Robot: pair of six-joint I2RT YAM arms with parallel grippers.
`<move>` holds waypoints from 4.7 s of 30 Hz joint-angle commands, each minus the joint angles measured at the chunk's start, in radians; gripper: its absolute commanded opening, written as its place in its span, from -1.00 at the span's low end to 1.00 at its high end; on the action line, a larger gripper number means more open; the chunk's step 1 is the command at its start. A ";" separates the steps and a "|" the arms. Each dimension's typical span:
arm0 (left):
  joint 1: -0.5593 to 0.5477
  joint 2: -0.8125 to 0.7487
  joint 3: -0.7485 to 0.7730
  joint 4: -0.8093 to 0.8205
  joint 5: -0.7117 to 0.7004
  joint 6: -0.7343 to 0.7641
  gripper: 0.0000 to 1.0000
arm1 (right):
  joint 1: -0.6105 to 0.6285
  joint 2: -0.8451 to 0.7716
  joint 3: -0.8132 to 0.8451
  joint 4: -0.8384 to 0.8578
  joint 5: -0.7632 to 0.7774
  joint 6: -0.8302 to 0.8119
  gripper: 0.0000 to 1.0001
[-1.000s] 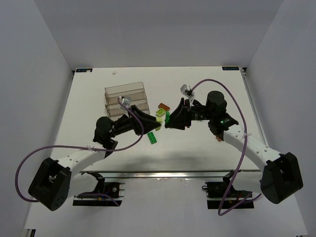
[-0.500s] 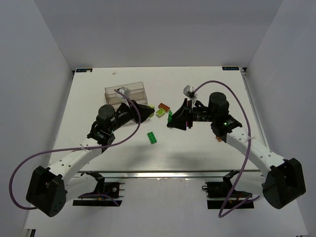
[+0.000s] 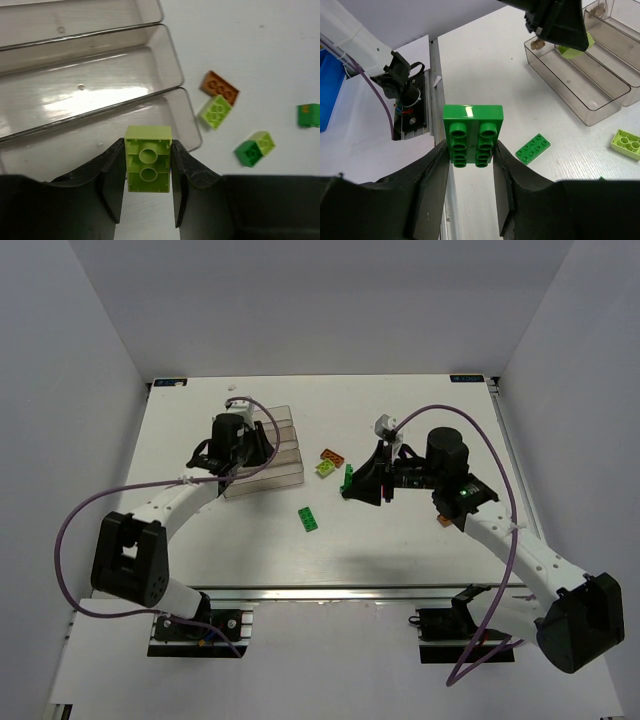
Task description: Sort the legos into containers by color
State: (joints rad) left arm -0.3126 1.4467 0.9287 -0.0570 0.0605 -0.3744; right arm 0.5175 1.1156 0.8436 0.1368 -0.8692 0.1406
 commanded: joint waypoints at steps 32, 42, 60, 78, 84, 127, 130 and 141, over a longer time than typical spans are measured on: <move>0.013 0.595 0.657 -0.055 -0.458 0.192 -0.93 | 0.007 -0.115 0.015 0.010 0.010 -0.058 -1.00; 0.023 0.626 0.648 -0.066 -0.449 0.178 -0.63 | 0.007 -0.117 0.012 0.012 0.013 -0.059 -1.00; 0.033 0.521 0.634 -0.099 -0.361 0.126 0.30 | 0.007 -0.097 0.022 -0.016 0.009 -0.079 -1.00; 0.067 -0.285 0.050 0.049 -0.128 -0.017 0.96 | 0.101 0.294 0.351 -0.276 0.321 -0.518 -1.00; 0.067 -0.469 -0.088 0.151 -0.171 -0.041 0.96 | 0.160 0.622 0.665 -0.356 0.430 -0.657 -1.00; 0.069 -0.526 -0.103 0.183 -0.111 -0.044 0.96 | 0.223 1.268 1.256 -0.267 0.615 -0.515 0.39; 0.069 -0.526 -0.103 0.184 -0.108 -0.044 0.96 | 0.223 1.242 1.249 -0.270 0.608 -0.507 0.39; 0.067 -0.522 -0.120 0.232 0.001 -0.067 0.82 | 0.130 0.919 1.082 -0.344 0.460 -0.262 0.29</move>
State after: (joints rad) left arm -0.2459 0.9260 0.8211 0.1368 -0.0170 -0.4232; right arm 0.7025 2.1971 1.9701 -0.2047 -0.3168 -0.2474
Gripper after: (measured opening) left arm 0.917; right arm 0.649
